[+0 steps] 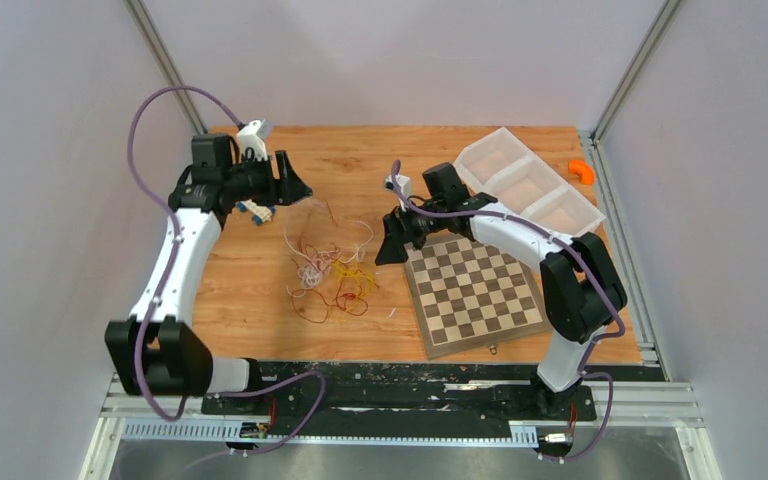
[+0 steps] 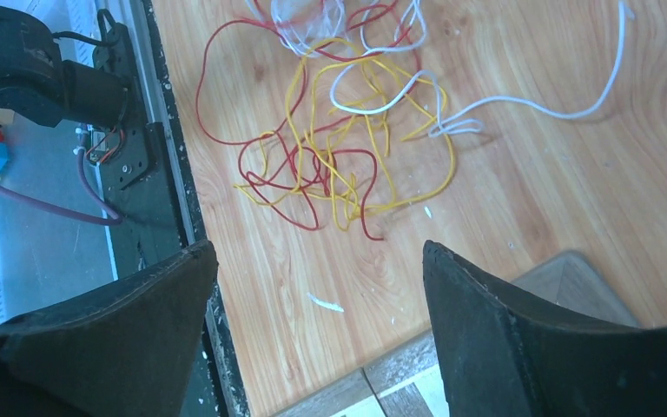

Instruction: Untangle the cables

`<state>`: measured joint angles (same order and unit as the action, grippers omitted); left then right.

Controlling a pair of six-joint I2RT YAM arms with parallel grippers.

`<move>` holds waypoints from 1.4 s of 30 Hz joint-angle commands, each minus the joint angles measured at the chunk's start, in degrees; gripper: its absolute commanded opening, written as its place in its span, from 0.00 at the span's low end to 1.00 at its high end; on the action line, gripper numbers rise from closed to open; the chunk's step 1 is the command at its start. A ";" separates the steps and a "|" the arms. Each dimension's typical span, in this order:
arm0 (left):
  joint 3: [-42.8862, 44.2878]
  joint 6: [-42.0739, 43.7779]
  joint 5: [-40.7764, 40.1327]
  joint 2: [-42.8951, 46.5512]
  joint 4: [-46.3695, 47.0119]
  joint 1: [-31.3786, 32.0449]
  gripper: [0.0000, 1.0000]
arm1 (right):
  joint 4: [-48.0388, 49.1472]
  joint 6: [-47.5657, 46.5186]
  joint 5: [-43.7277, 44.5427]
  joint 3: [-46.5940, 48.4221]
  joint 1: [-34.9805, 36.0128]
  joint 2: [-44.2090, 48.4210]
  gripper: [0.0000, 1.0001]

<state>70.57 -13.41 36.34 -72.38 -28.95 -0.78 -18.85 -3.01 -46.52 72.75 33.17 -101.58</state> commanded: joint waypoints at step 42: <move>-22.06 24.18 4.78 -16.76 -0.43 -0.69 0.29 | 14.09 17.11 6.85 16.01 11.86 -25.67 0.52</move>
<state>46.24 9.56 40.75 -88.05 -30.59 -2.68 -7.60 13.17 -44.60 87.83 44.88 -125.05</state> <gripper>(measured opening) 0.474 0.576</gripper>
